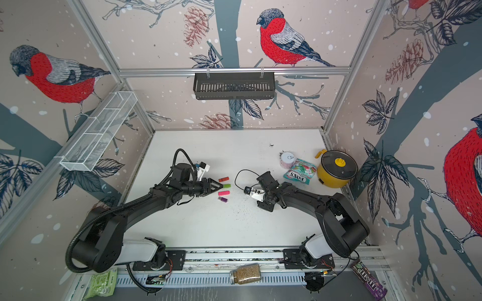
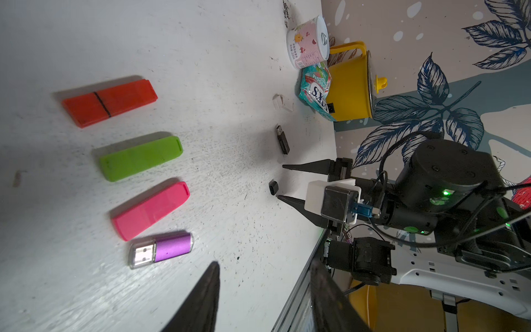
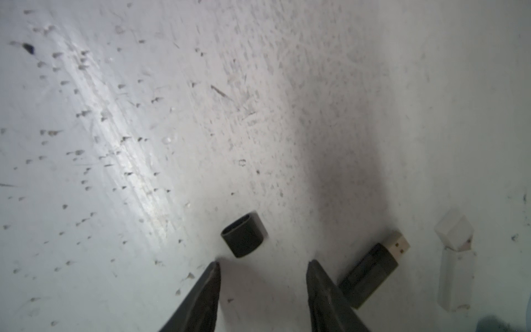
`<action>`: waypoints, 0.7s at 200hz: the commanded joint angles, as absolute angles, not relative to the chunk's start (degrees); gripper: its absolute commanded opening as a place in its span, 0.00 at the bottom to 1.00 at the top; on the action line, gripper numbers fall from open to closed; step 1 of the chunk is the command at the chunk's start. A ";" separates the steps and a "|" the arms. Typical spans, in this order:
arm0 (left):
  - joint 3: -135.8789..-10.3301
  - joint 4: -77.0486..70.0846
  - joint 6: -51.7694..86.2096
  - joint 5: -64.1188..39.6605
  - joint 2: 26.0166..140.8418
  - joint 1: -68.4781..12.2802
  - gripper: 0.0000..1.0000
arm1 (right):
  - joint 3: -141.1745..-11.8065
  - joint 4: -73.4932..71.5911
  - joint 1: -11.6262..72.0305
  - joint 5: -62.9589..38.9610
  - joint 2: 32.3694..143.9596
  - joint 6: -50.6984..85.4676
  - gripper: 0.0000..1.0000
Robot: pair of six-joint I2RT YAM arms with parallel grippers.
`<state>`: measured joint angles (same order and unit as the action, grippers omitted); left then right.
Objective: Close the usb drive cover
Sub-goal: Pick up the cover from the center of the board.
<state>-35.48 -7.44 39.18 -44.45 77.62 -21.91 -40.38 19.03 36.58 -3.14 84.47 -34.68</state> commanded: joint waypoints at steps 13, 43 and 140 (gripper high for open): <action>-35.50 -9.05 39.37 -44.91 77.12 -22.04 0.50 | -41.01 19.14 36.15 -0.62 86.59 -33.47 0.51; -35.10 -9.40 39.71 -44.74 76.82 -21.98 0.50 | -42.11 17.83 35.42 1.65 87.75 -32.96 0.51; -34.88 -9.33 39.78 -44.91 77.08 -22.01 0.50 | -43.85 18.14 34.81 3.80 90.06 -33.12 0.51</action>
<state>-34.87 -7.44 39.66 -44.60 76.97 -21.93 -44.10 13.89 35.00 1.61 89.56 -33.23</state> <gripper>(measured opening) 0.505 0.509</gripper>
